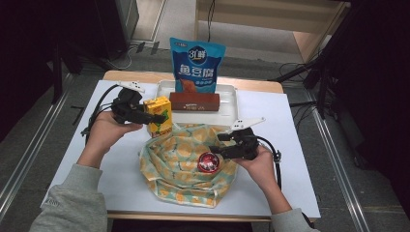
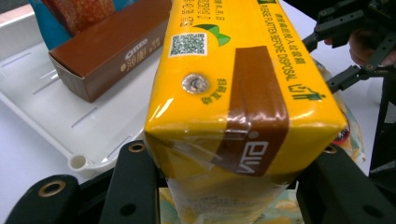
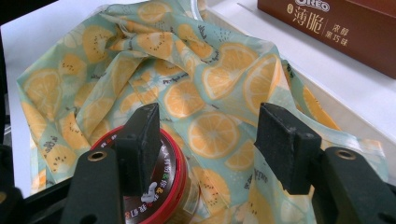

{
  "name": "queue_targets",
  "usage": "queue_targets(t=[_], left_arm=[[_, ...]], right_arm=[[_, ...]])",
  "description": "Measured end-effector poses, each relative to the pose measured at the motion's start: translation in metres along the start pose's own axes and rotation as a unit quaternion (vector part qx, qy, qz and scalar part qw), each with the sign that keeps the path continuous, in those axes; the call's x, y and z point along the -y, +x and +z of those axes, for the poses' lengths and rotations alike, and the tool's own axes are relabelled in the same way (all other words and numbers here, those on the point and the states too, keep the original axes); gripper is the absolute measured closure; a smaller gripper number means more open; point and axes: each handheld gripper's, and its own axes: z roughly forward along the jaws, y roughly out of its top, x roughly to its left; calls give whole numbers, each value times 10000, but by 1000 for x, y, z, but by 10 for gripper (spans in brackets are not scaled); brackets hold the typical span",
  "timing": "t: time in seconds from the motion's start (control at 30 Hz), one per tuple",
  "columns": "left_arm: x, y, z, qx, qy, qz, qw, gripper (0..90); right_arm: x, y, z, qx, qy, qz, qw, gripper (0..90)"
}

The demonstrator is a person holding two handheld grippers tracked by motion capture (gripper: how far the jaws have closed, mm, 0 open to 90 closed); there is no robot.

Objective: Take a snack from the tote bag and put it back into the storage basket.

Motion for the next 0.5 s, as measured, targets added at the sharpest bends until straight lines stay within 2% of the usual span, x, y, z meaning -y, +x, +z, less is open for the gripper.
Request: queue_targets(t=[0.5], left_arm=[[-12,20,2,-54,-155,-53,9999,554]], right_arm=[[1,-2,-4,52,4,89,9999,410]])
